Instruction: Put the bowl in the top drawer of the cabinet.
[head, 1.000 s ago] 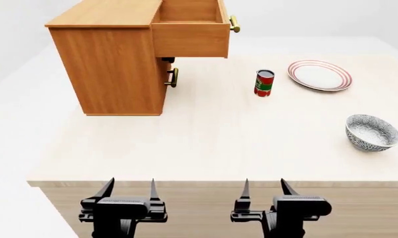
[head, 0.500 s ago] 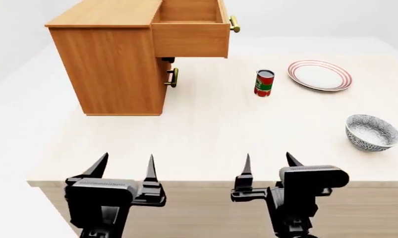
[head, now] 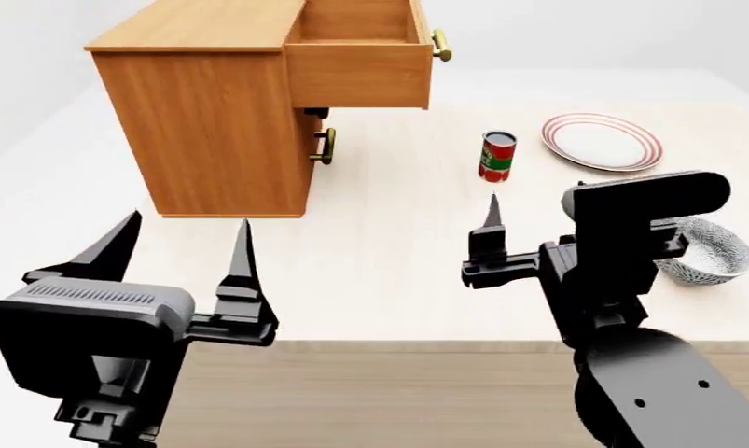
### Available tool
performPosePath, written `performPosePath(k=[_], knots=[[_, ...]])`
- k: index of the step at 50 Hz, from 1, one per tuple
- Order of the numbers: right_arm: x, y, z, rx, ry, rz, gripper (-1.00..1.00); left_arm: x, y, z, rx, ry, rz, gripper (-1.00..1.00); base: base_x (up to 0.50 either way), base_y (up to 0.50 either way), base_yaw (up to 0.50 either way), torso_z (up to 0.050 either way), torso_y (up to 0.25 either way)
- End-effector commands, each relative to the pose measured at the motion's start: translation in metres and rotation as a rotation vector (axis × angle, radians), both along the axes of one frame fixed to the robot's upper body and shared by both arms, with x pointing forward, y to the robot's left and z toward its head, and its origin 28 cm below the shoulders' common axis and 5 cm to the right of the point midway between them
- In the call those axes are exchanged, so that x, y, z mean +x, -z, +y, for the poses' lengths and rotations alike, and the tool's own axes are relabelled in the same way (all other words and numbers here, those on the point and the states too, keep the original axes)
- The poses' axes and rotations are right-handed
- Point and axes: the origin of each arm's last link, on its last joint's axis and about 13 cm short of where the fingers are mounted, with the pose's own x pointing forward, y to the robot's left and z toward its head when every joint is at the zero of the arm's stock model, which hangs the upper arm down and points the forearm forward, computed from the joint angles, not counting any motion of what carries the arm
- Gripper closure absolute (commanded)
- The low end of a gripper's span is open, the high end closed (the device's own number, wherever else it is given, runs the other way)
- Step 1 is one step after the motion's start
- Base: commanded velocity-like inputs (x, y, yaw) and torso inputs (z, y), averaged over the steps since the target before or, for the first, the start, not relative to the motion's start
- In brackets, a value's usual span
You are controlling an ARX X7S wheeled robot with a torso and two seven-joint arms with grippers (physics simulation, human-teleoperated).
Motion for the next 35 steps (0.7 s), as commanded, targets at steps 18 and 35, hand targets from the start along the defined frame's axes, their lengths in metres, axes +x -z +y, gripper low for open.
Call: performPosePath(k=[18,35], knots=[[0.094,-0.065,-0.042,-0.027,0.021,0.073,-1.0,-0.011,-0.036,0.006,-0.005,0.009,-0.019,-1.0,0.0,0.0,0.0,0.0,0.0],[0.142,-0.092,-0.057,0.003,0.053,0.089,-1.0,-0.034,-0.089,0.015,-0.034,0.046,-0.103,-1.0,0.0,0.0,0.0,0.0,0.0]])
